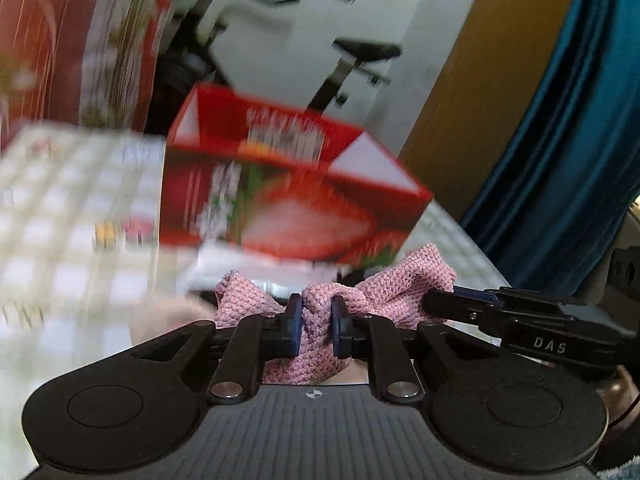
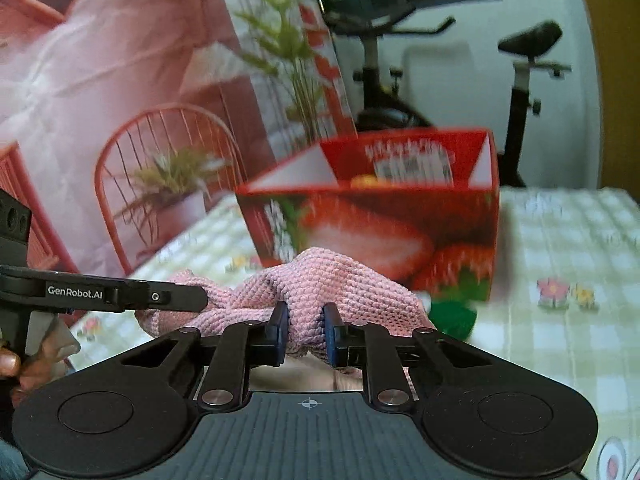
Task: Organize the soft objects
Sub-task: 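Lift the pink towel with the left gripper and carry it over the box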
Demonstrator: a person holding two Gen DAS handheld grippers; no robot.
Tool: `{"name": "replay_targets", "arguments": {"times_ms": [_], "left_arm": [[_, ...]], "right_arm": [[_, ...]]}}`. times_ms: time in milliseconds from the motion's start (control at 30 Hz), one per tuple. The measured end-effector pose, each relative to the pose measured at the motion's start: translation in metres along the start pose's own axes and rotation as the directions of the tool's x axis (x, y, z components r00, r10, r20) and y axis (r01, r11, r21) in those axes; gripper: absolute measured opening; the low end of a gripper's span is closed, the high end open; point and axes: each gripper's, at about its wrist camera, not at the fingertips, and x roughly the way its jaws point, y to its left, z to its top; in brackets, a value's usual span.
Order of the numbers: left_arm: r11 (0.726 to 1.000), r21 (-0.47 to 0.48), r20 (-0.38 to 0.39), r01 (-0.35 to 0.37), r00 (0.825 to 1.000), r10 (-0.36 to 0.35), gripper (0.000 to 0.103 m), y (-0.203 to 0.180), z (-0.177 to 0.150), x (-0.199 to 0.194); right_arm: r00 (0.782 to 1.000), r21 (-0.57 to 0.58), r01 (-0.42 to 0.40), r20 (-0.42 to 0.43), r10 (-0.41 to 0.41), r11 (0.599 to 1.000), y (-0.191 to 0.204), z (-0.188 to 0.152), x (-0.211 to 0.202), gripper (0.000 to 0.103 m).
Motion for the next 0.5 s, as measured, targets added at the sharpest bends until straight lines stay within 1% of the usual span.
{"name": "replay_targets", "arguments": {"times_ms": [100, 300, 400, 500], "left_arm": [[0.996, 0.074, 0.043, -0.042, 0.998, 0.039, 0.016, -0.010, 0.019, 0.002], [0.992, 0.103, 0.129, -0.071, 0.990, 0.058, 0.016, -0.009, 0.060, 0.010], [0.988, 0.129, 0.167, -0.088, 0.984, 0.066, 0.016, -0.006, 0.082, 0.024], [0.984, 0.145, 0.190, -0.100, 0.979, 0.072, 0.016, -0.003, 0.101, 0.044]], "right_arm": [[0.999, -0.009, -0.007, 0.038, 0.007, 1.000, -0.002, 0.019, 0.001, 0.017], [0.995, -0.040, 0.005, 0.103, -0.001, 0.999, -0.006, 0.063, 0.015, 0.017], [0.993, -0.056, 0.024, 0.120, -0.017, 0.998, -0.011, 0.086, 0.028, 0.017], [0.992, -0.042, 0.042, 0.125, -0.037, 0.998, -0.020, 0.107, 0.049, 0.017]]}}
